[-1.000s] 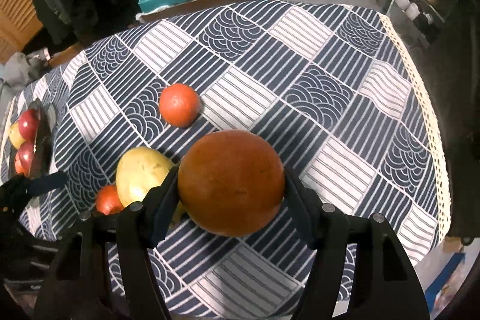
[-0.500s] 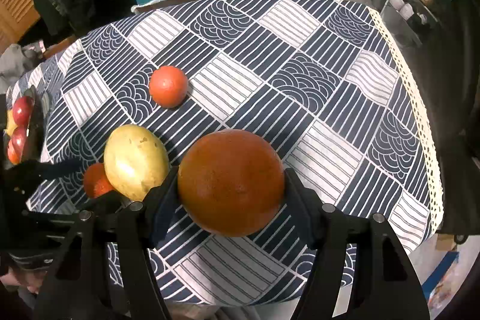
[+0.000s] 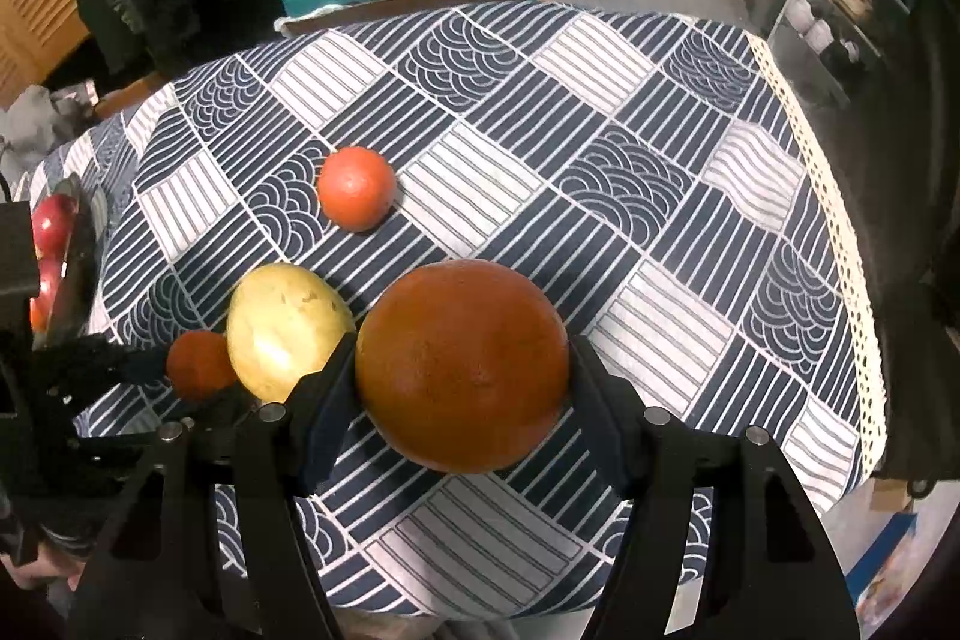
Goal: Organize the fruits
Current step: 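Grasp a small orange with the left tool while the right tool grasps the large orange, then lift and carry both oranges in the two tools toward the glass bowl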
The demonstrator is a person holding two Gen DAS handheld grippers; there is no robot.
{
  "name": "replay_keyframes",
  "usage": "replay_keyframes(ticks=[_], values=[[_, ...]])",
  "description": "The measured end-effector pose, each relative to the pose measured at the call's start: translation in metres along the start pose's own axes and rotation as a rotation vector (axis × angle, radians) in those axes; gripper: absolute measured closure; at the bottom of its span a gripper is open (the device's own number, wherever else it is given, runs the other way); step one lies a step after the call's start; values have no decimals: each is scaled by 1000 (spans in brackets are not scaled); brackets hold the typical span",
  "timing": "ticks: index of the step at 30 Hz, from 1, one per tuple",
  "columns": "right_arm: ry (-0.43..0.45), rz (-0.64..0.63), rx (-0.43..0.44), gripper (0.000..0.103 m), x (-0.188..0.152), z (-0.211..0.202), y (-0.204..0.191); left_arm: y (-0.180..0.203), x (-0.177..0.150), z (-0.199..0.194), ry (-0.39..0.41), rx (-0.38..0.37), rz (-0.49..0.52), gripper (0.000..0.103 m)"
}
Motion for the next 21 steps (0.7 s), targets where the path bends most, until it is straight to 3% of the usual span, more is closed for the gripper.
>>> replay_keyframes(ticks=[21], values=[[142,-110,17,36,24,-42,-43,-48,23,-77,166,44,-121,57]])
Point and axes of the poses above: each gripper's, at about its wrist camera, not at the fingertips, and z roughly the way its jaws point, y to its right, x to its top, the point moved 5 cm from there along z, roughly the way its jaws point, and after that the axes turned 12 degrees about x, right-handed, at the moved point
